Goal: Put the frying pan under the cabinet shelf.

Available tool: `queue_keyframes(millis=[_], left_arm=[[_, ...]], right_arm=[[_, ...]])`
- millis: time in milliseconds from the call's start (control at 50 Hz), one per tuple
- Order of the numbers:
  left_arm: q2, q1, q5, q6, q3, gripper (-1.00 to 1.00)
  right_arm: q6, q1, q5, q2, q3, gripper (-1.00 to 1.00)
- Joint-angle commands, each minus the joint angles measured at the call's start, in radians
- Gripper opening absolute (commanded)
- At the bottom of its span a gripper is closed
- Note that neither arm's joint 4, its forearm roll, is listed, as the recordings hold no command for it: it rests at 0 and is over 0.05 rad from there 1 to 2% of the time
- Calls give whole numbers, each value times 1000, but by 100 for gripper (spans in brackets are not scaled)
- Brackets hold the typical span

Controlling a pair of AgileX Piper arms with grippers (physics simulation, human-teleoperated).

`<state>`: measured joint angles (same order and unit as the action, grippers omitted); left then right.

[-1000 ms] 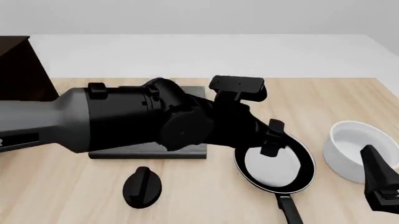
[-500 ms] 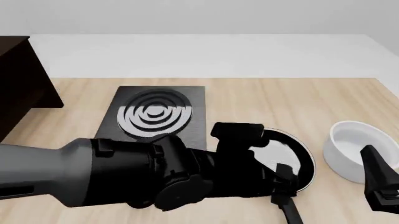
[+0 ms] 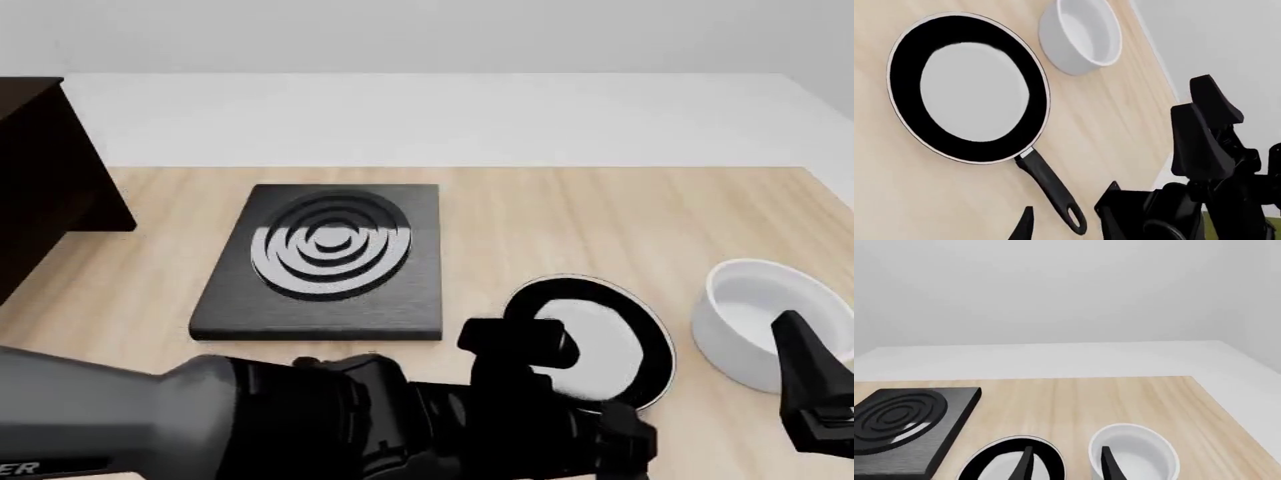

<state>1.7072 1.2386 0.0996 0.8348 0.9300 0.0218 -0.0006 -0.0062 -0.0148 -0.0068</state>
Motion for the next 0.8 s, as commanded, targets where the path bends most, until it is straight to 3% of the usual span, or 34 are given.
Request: queue_keyframes(millis=[20,800], left_arm=[[37,9,95,65,-40,100],[156,8,264,147,-58,100]], right_arm=[[0,0,0,-1,0,100],[0,0,0,0,0,100]])
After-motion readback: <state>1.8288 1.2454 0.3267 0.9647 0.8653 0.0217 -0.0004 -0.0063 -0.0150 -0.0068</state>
